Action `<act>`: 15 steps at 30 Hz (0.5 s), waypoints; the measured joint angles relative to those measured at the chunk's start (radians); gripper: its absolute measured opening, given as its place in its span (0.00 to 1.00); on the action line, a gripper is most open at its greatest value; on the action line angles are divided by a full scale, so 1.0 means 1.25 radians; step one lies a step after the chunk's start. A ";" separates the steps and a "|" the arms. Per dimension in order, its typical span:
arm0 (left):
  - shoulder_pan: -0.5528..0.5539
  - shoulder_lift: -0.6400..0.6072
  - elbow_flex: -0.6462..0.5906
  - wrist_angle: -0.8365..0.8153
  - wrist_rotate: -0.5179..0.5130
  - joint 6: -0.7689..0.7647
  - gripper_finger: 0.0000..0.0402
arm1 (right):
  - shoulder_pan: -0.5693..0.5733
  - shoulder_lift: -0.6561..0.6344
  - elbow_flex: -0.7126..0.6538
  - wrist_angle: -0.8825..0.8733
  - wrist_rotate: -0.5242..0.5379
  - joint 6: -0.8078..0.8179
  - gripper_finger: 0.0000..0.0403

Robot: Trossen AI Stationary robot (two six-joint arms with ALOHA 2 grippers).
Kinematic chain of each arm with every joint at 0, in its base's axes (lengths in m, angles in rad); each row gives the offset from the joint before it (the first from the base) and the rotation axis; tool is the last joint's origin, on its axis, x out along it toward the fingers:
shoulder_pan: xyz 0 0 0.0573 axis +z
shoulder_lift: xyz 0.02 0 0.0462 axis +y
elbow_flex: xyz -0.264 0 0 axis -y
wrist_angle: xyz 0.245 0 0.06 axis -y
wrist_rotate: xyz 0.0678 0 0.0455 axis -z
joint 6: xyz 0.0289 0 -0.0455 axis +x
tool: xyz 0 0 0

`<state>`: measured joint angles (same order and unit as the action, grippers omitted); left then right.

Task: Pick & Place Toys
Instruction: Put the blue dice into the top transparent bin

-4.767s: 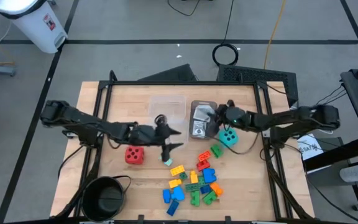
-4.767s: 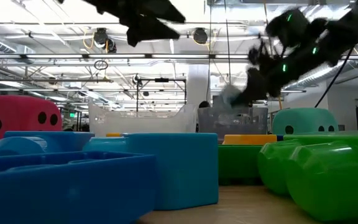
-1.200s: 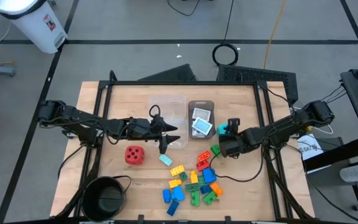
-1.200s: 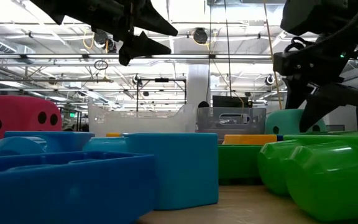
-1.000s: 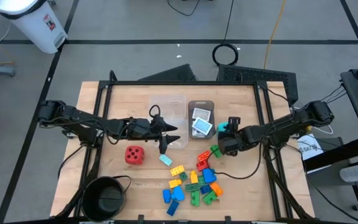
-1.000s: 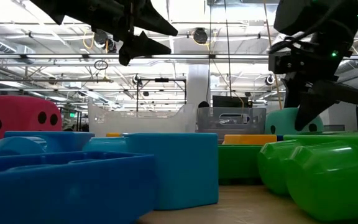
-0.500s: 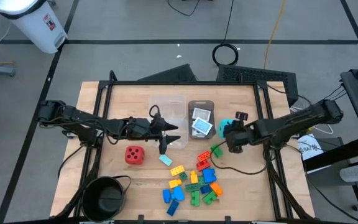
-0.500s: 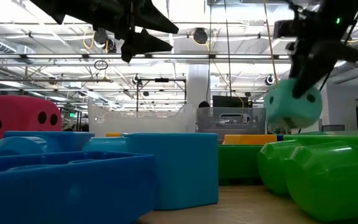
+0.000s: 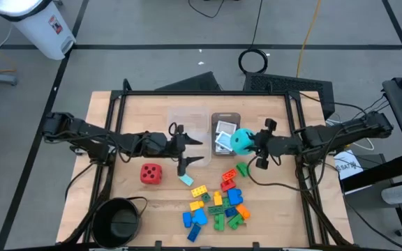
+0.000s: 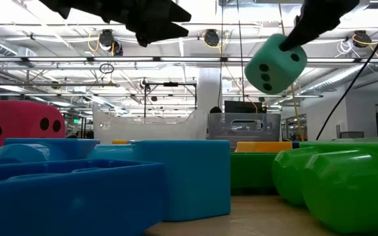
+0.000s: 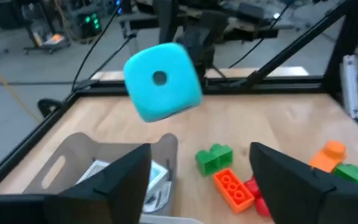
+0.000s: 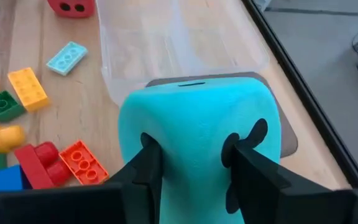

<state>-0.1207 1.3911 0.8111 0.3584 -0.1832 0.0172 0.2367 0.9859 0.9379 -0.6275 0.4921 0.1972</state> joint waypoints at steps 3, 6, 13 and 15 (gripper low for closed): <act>0.011 0.004 0.040 -0.070 -0.034 -0.023 0.79 | 0.000 0.000 0.000 0.013 0.000 -0.007 0.31; 0.026 0.005 0.070 -0.135 -0.055 -0.059 0.90 | 0.000 0.000 0.000 0.021 0.000 -0.007 0.31; 0.044 0.005 0.077 -0.132 -0.059 -0.016 0.96 | 0.000 0.000 0.000 0.021 0.001 -0.007 0.31; 0.044 0.005 0.077 -0.120 -0.069 -0.012 0.94 | 0.000 0.000 0.000 0.023 0.001 -0.007 0.31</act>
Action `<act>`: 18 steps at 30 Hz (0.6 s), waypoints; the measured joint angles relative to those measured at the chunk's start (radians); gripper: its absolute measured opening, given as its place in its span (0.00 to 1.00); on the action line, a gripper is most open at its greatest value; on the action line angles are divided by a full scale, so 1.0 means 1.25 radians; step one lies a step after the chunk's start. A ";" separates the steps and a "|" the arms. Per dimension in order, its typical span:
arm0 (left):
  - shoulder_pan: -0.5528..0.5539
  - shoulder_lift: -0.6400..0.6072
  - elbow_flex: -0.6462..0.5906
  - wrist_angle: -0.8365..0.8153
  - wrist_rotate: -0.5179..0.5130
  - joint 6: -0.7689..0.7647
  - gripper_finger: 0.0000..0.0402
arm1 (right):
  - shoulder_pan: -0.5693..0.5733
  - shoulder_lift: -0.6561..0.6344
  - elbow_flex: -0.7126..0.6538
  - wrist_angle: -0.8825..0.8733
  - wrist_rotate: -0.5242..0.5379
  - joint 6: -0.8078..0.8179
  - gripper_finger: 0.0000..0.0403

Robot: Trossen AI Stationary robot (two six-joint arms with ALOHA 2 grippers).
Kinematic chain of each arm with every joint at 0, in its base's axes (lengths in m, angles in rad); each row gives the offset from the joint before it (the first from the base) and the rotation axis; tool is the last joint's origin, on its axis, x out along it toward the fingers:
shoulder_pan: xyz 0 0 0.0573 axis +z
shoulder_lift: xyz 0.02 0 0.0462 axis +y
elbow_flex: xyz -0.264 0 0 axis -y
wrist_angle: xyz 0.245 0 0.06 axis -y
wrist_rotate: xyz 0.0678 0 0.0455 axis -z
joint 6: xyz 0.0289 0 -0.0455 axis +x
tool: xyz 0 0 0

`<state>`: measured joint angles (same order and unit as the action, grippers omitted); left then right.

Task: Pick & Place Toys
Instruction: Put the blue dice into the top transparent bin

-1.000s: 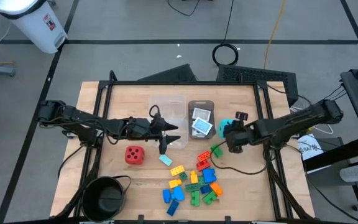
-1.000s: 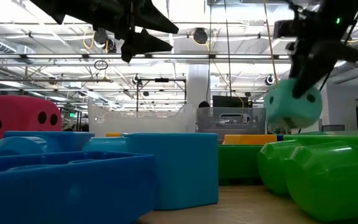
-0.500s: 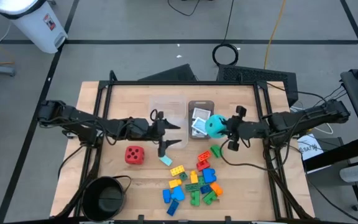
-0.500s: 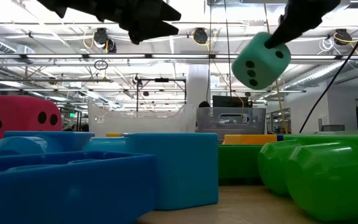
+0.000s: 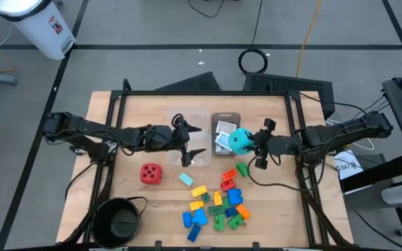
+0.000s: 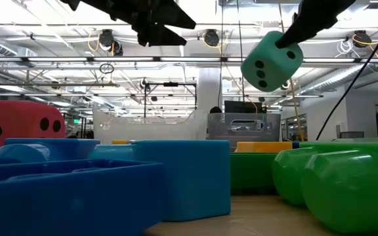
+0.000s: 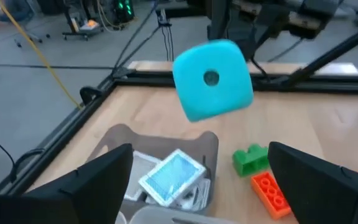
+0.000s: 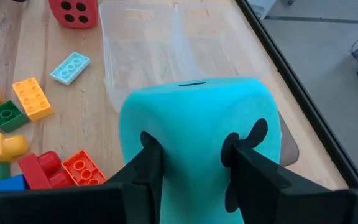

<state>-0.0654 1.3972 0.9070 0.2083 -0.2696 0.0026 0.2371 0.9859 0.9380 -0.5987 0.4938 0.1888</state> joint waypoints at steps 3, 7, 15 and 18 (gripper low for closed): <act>0.000 0.000 0.000 0.014 -0.003 -0.009 0.91 | 0.000 0.000 0.000 0.005 0.001 -0.007 0.31; 0.000 0.000 0.000 0.003 0.010 -0.043 0.88 | 0.000 0.000 0.000 0.020 0.001 -0.018 0.31; 0.011 0.000 0.000 -0.003 0.182 -0.066 0.91 | 0.000 0.000 0.000 0.028 0.000 -0.029 0.31; 0.009 0.004 0.000 -0.030 0.200 -0.026 0.96 | 0.000 0.000 0.000 0.027 0.000 -0.029 0.31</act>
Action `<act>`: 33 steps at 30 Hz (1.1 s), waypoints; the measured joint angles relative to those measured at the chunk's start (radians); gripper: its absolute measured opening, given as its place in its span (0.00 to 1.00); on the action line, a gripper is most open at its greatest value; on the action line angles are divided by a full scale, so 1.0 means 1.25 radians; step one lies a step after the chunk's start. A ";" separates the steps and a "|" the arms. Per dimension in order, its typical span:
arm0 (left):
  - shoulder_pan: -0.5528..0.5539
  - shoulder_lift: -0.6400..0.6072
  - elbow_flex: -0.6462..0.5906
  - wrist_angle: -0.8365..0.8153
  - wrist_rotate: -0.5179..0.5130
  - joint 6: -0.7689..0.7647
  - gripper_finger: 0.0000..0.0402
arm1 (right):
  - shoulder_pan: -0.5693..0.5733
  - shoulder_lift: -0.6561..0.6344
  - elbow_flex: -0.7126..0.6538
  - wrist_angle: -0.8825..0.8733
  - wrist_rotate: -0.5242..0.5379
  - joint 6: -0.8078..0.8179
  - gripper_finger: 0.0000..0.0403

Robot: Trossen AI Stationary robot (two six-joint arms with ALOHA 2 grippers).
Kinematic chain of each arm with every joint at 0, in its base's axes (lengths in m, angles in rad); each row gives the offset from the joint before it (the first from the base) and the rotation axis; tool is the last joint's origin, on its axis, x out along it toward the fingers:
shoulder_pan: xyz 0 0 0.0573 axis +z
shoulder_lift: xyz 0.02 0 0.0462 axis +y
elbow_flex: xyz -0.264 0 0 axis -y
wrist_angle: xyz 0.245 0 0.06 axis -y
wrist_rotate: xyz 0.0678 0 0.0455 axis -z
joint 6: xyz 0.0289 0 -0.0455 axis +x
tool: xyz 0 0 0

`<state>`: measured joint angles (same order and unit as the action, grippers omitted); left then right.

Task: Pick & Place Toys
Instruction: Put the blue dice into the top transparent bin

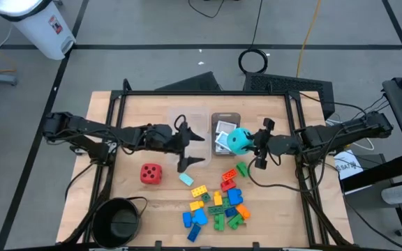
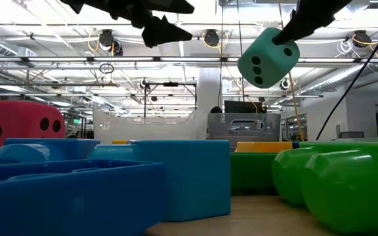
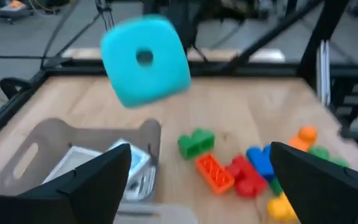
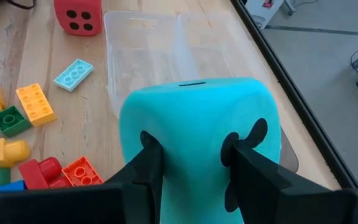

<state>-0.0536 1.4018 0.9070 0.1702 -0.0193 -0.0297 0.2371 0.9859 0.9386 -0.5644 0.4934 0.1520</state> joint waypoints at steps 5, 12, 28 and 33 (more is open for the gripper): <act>0.009 0.005 0.000 -0.020 -0.032 0.010 0.98 | 0.000 0.000 0.000 0.010 -0.001 -0.001 0.31; 0.013 0.026 0.001 0.053 -0.084 -0.020 0.91 | 0.000 0.000 -0.020 0.148 -0.009 -0.071 0.31; 0.003 0.061 0.000 0.263 0.023 0.023 0.89 | 0.000 0.000 -0.143 0.653 -0.169 -0.280 0.30; 0.002 0.068 0.000 0.327 0.036 0.070 0.89 | -0.002 0.009 -0.169 0.734 -0.193 -0.284 0.30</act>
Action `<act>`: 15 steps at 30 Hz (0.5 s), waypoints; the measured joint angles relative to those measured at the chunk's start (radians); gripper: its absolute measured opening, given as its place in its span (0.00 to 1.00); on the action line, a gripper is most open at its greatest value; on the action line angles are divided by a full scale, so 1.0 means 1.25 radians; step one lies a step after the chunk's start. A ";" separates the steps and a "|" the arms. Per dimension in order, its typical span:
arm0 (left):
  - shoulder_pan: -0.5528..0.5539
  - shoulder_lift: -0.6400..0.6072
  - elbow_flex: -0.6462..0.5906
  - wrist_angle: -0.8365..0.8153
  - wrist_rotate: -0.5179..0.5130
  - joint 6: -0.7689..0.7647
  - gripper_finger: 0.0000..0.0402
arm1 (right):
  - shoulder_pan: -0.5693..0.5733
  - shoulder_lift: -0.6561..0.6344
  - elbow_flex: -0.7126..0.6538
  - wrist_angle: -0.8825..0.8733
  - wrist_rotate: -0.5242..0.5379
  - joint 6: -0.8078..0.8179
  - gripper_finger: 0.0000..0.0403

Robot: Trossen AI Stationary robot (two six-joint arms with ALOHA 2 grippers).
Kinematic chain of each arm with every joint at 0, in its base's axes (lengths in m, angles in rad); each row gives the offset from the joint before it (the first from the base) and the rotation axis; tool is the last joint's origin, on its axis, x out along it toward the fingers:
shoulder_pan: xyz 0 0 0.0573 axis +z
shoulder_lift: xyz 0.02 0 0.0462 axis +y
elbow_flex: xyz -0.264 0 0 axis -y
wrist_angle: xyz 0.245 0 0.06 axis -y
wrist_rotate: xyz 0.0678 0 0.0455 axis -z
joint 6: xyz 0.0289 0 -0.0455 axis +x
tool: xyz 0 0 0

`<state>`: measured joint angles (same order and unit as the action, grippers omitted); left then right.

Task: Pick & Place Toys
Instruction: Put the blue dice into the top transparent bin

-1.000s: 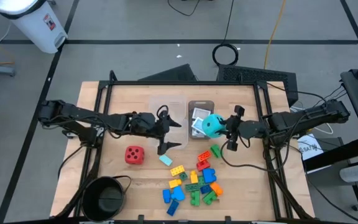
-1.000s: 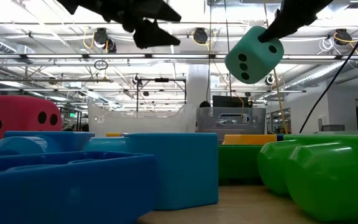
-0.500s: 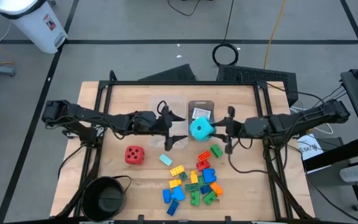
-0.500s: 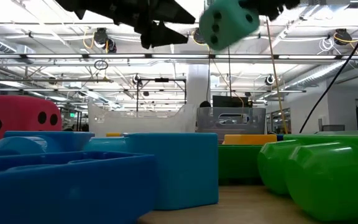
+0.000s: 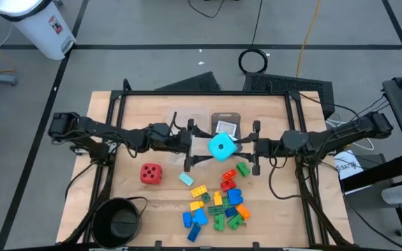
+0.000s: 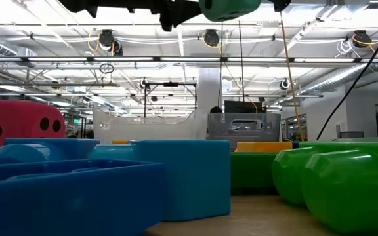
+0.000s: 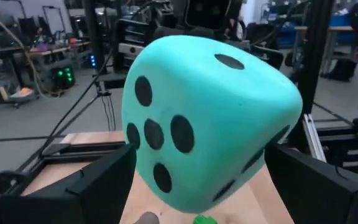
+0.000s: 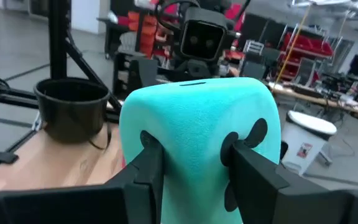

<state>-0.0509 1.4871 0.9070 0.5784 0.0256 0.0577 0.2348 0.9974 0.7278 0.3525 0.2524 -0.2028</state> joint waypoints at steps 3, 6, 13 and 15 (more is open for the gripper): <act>-0.002 0.016 0.000 0.036 0.014 0.029 0.89 | -0.009 0.019 -0.004 0.035 -0.041 0.007 0.30; -0.002 0.036 -0.001 0.067 0.047 0.040 0.89 | -0.018 0.047 -0.004 0.084 -0.076 0.009 0.30; 0.000 0.086 -0.004 0.146 0.088 0.025 0.87 | -0.031 0.088 -0.002 0.151 -0.103 0.012 0.29; -0.001 0.083 -0.004 0.157 0.089 0.016 0.83 | -0.033 0.089 -0.001 0.149 -0.101 0.016 0.29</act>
<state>-0.0520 1.5910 0.9020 0.7742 0.1371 0.0783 0.1936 1.1088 0.7265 0.5387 0.1260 -0.1832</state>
